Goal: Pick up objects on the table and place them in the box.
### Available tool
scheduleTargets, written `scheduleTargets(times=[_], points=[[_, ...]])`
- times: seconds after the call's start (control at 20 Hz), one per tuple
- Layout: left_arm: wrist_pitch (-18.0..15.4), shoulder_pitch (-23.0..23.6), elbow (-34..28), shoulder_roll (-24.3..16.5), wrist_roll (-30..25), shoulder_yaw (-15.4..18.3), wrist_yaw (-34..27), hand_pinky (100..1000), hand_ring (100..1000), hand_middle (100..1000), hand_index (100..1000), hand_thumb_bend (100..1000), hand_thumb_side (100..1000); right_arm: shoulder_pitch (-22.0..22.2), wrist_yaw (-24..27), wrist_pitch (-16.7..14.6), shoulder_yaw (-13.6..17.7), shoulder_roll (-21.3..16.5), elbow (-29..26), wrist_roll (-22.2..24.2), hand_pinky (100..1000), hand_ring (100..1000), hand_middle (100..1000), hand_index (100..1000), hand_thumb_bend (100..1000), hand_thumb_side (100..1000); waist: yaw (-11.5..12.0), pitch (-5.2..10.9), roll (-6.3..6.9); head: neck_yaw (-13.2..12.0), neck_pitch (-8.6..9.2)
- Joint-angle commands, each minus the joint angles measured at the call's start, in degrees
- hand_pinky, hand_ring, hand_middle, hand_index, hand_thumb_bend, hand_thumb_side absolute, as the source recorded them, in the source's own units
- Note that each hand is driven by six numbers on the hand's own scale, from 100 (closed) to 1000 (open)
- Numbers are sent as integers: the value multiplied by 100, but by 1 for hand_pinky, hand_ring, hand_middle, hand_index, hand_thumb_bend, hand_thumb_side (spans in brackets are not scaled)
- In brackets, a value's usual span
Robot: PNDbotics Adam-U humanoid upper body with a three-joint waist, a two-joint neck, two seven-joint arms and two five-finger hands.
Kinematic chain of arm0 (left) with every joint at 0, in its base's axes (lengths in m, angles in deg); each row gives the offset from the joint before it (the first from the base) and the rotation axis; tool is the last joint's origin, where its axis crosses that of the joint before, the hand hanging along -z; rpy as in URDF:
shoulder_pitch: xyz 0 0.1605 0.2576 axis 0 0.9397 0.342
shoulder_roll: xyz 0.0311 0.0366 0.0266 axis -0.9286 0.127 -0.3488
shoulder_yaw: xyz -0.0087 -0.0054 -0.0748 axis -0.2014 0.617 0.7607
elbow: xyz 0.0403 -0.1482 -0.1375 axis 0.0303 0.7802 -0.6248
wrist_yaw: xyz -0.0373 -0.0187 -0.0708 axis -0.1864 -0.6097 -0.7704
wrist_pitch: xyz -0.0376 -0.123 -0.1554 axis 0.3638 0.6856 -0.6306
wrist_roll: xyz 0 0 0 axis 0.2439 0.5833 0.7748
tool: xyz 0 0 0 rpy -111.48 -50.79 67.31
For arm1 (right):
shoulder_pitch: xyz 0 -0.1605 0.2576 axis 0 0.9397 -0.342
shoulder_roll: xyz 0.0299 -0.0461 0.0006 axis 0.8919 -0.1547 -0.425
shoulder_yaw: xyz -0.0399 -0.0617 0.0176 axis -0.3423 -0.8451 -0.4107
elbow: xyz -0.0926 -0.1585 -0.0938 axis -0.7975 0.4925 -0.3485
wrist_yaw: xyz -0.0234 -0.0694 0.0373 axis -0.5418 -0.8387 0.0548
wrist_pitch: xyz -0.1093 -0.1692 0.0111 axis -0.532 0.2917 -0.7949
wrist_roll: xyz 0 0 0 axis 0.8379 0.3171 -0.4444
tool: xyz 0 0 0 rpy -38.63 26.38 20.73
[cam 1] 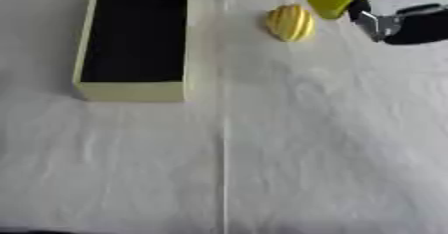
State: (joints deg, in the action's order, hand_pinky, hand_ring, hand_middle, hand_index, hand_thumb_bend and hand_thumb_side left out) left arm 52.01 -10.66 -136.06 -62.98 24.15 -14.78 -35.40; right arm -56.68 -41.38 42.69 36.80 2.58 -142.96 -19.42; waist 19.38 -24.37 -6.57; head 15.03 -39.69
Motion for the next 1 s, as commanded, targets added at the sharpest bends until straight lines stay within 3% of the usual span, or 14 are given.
scheduleTargets(times=[0.05,0.3,0.4,0.65,1.0], points=[[-21,-219,-91,20,-201,-140,-257,776,769,682,859,100,610,-315,108,296,-36,-95,123,-80,798,643,100,511,100,285,142,171,-11,296,93],[-8,-522,-91,149,-560,-340,-601,776,770,683,858,100,594,-816,-131,365,-271,83,762,-160,790,637,100,514,100,255,635,145,-164,715,184],[-19,-609,-91,180,-657,-378,-694,776,769,682,859,100,588,-953,-418,309,-369,131,994,-226,784,636,100,521,100,175,819,137,-222,849,196],[-40,-794,-91,267,-866,-480,-896,777,770,683,859,100,577,-1308,-1355,111,-695,377,1696,-403,777,635,100,536,100,107,1219,120,-341,1153,233],[-2,-875,-91,372,-1104,-566,-1079,776,769,682,859,100,592,-1566,-2418,-116,-1038,802,2544,-577,773,638,100,550,100,110,1440,87,-404,1365,267]])
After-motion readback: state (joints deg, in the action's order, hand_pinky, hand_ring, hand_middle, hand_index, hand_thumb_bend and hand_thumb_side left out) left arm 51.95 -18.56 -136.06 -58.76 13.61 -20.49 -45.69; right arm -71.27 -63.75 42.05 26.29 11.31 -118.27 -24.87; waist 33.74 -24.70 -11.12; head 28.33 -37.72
